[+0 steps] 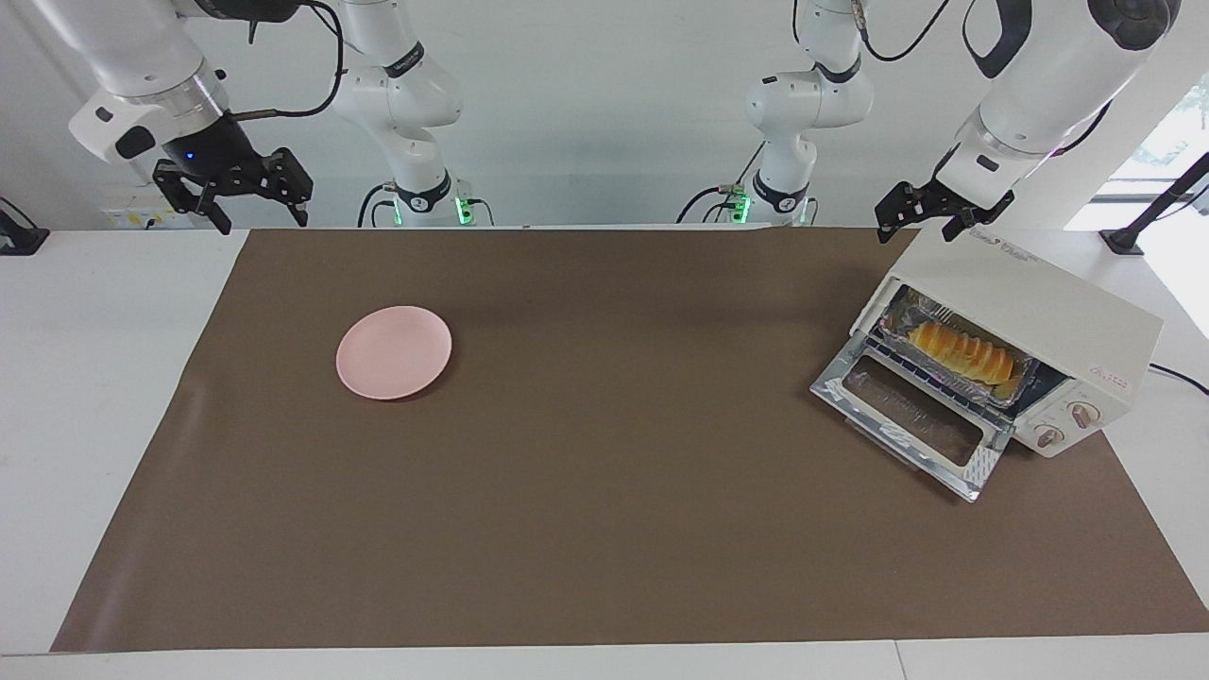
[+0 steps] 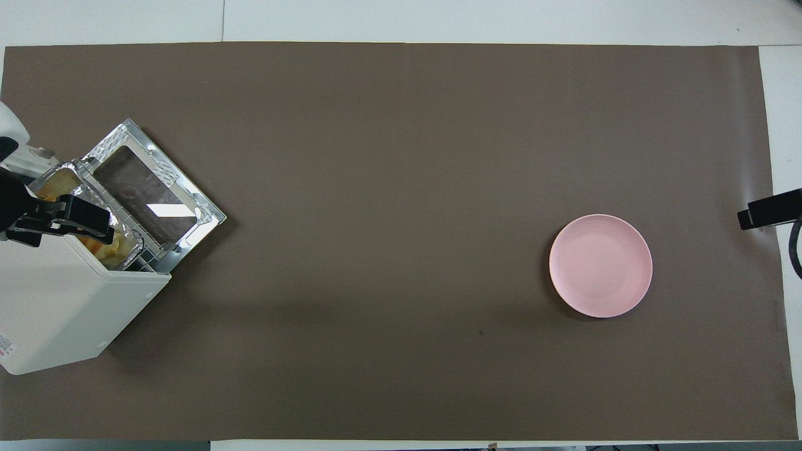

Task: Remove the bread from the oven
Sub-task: 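Reach the left gripper into the open oven toward the foil tray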

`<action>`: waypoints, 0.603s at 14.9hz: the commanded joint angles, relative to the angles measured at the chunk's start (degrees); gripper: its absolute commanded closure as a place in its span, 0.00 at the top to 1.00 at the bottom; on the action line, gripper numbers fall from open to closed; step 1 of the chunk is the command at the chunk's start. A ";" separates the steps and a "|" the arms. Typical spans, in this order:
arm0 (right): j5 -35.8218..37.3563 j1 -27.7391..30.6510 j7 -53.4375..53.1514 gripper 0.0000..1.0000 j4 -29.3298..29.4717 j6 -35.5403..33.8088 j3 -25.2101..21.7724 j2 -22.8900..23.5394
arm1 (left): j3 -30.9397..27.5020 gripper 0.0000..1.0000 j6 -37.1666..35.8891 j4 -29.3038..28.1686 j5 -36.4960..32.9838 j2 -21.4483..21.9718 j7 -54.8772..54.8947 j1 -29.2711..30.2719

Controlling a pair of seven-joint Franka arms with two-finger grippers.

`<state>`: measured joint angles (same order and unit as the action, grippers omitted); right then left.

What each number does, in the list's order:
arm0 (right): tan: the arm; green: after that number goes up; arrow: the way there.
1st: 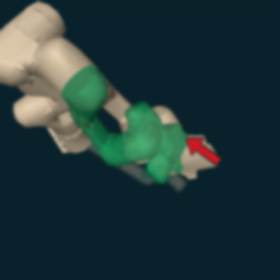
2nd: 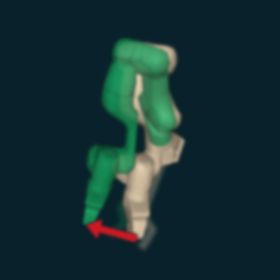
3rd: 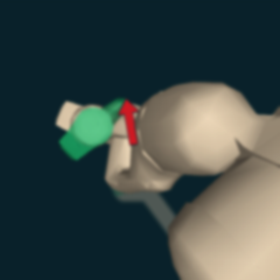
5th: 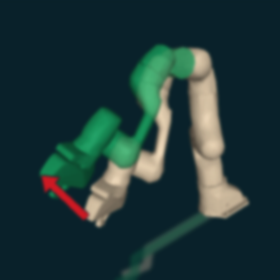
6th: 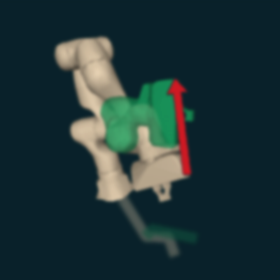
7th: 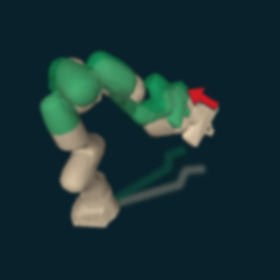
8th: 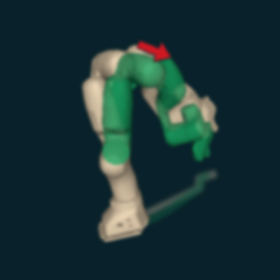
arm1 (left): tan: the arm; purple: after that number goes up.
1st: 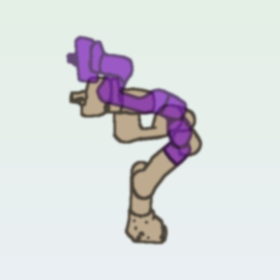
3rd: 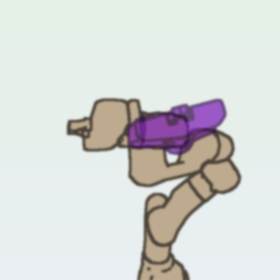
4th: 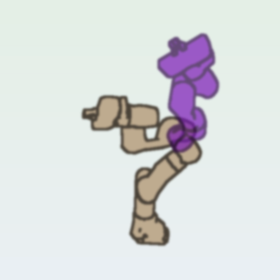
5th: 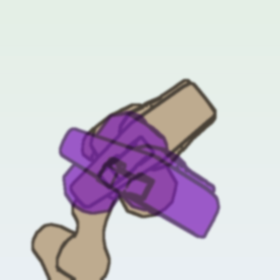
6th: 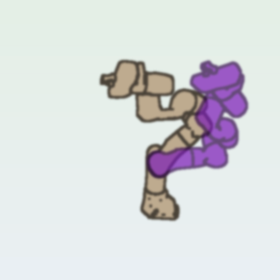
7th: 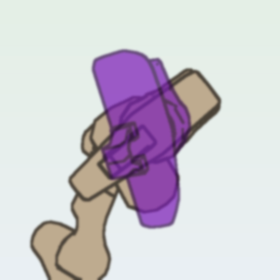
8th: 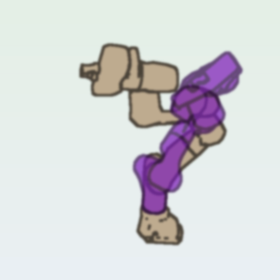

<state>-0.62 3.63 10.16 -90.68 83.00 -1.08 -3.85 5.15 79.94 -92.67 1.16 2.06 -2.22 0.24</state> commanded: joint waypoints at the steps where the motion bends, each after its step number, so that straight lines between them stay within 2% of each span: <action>1: 0.62 0.68 -0.67 1.00 -0.73 -0.38 0.73 -0.72 | -0.32 1.00 1.36 -2.07 0.77 1.55 -0.68 -0.33; 6: 0.62 0.68 -0.76 1.00 -0.73 -0.30 0.73 -0.72 | -0.05 1.00 1.62 -2.60 0.51 1.81 -0.41 -3.05; 9: 0.62 0.68 -0.67 1.00 -0.73 -0.30 0.73 -0.72 | -0.23 1.00 5.55 -2.51 0.34 1.46 -4.86 -2.26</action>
<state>-0.62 3.63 10.16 -90.68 83.00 -1.08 -3.85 5.65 81.55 -92.85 1.22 2.07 -3.55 -2.17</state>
